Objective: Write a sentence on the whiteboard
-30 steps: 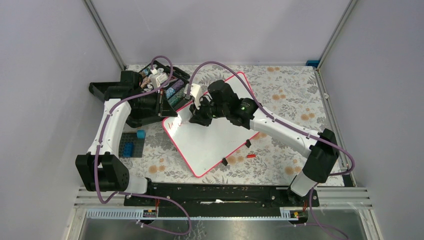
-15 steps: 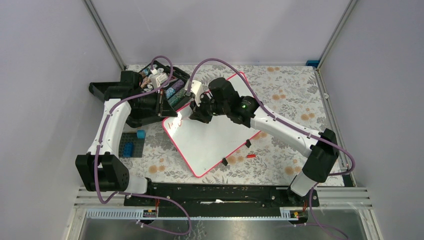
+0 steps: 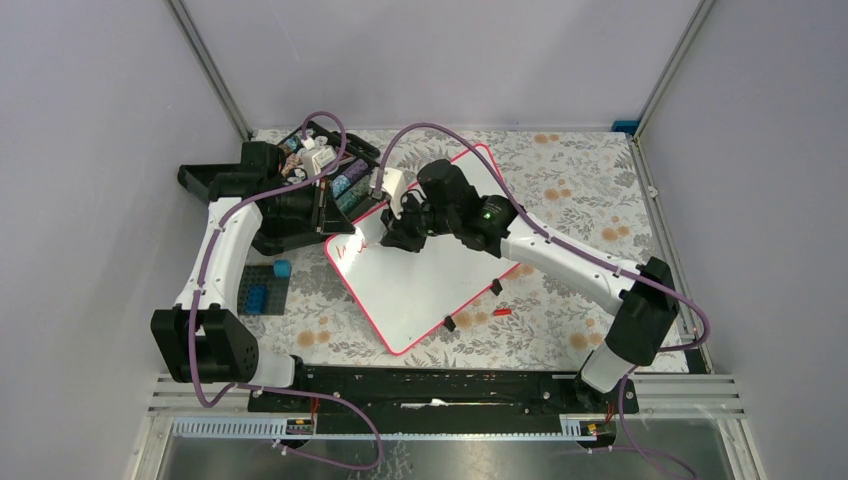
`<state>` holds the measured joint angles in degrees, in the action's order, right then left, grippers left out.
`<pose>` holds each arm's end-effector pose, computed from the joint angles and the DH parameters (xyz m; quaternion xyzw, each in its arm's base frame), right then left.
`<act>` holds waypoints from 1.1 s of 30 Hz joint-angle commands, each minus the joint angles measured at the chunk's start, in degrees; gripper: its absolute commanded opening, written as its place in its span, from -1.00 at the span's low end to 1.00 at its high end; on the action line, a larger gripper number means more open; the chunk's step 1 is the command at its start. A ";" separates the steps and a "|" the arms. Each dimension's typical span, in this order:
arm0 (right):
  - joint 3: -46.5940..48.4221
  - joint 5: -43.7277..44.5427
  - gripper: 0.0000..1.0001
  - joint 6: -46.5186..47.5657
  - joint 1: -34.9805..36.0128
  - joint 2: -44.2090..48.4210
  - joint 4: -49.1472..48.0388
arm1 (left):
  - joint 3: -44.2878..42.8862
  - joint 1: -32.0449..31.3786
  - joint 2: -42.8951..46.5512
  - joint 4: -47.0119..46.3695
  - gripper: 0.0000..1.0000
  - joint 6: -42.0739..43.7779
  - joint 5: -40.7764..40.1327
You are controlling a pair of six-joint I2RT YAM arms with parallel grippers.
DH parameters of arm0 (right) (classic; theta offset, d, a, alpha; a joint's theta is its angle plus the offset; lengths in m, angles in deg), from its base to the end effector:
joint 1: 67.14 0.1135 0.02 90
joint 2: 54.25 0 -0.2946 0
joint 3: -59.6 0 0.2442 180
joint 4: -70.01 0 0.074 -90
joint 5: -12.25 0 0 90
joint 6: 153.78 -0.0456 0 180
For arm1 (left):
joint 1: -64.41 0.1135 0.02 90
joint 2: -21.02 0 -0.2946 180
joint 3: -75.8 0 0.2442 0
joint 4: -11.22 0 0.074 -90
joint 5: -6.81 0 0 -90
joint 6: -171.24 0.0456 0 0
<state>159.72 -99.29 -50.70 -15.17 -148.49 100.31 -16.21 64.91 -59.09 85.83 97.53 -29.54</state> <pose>0.2275 0.3181 0.3842 -0.5294 0.6419 0.3252 0.4494 0.2550 -0.0345 0.3643 0.2246 0.8444 -0.4031 0.2723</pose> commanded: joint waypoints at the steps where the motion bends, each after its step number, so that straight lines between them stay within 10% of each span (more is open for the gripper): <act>1: -1.26 1.13 -1.00 2.05 -0.38 1.91 1.16 | -1.21 -0.23 0.75 -0.69 -1.00 0.84 -1.86; 33: 6.05 0.28 -1.00 2.48 -1.61 -0.08 2.37 | -0.78 -0.27 1.10 -0.65 -1.00 0.99 -1.31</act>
<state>163.13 -98.39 -48.36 -16.31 -148.16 104.25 -16.21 64.86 -59.07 85.96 97.53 -29.11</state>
